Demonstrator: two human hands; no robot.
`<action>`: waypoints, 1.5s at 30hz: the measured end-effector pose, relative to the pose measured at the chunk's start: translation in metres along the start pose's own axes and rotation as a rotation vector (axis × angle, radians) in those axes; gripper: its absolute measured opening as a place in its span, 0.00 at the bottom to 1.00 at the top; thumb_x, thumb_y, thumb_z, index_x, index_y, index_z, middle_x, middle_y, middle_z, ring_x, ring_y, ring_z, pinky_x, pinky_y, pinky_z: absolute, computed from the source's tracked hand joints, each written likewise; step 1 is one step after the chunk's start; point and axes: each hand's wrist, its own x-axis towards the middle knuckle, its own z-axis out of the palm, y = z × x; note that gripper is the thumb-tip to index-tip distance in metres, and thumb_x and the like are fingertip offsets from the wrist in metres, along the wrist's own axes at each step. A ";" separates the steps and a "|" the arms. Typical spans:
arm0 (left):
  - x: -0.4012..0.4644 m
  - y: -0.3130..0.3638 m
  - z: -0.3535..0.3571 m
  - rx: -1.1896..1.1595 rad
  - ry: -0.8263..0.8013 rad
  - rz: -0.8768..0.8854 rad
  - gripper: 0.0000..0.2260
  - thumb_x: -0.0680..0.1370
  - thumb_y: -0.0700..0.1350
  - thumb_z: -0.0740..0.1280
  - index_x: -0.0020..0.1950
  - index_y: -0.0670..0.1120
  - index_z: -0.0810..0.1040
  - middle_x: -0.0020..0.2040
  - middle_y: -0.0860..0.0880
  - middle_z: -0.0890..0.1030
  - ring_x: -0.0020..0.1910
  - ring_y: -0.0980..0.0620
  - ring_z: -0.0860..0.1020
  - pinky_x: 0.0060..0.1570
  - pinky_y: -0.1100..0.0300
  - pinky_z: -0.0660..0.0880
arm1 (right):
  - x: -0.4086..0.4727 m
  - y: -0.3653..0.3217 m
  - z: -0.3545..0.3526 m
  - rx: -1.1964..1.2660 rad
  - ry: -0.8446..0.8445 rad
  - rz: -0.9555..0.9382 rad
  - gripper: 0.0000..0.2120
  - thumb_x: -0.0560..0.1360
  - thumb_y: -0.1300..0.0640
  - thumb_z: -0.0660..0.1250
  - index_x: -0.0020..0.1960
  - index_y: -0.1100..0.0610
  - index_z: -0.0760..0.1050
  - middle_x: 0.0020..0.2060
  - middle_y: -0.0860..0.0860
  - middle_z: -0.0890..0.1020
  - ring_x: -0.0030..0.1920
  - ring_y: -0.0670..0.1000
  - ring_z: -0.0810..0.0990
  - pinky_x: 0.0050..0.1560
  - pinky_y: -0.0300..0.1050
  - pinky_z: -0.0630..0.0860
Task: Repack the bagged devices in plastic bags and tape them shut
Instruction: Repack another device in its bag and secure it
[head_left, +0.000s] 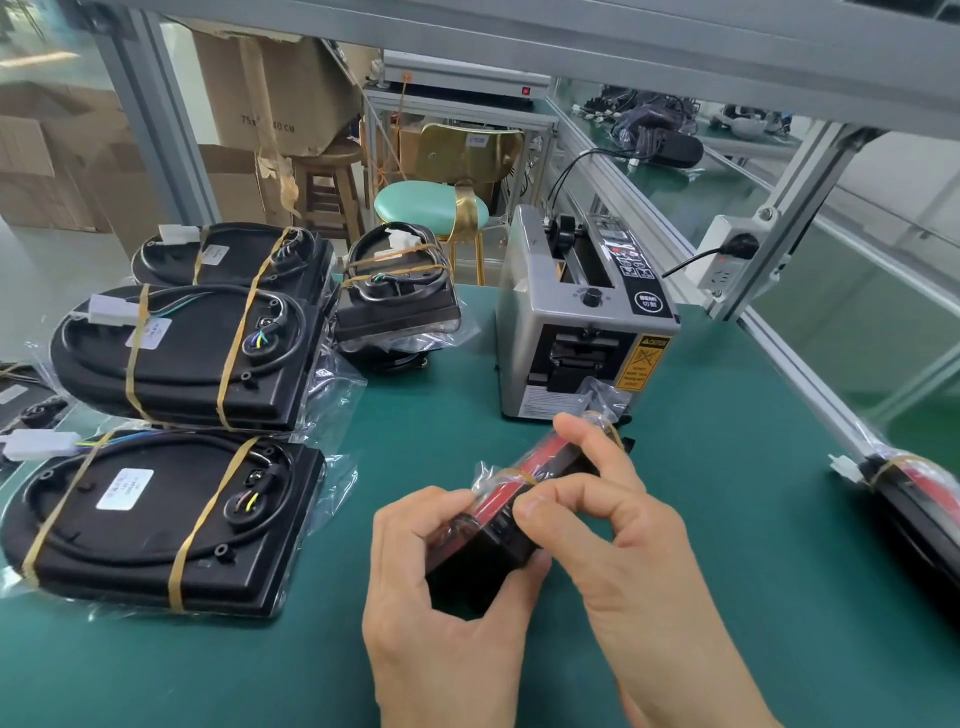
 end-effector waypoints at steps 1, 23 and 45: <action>0.000 0.000 0.000 0.002 0.000 0.003 0.22 0.58 0.53 0.75 0.50 0.60 0.75 0.50 0.51 0.78 0.49 0.50 0.80 0.48 0.73 0.71 | 0.000 0.001 0.001 0.002 0.007 -0.002 0.03 0.63 0.53 0.72 0.31 0.50 0.83 0.62 0.27 0.71 0.64 0.29 0.67 0.57 0.31 0.62; -0.001 0.003 0.004 0.014 0.019 0.019 0.25 0.55 0.42 0.77 0.47 0.59 0.75 0.46 0.49 0.79 0.44 0.57 0.79 0.45 0.74 0.71 | 0.000 0.003 0.005 0.043 0.032 -0.025 0.05 0.64 0.57 0.73 0.30 0.51 0.82 0.60 0.32 0.74 0.64 0.32 0.70 0.56 0.26 0.64; 0.001 -0.002 0.006 -0.055 0.080 -0.008 0.19 0.57 0.51 0.74 0.46 0.59 0.76 0.45 0.48 0.79 0.42 0.54 0.79 0.44 0.74 0.71 | 0.002 0.010 0.007 0.019 0.075 -0.120 0.16 0.64 0.62 0.77 0.47 0.47 0.79 0.57 0.38 0.79 0.57 0.32 0.74 0.54 0.22 0.66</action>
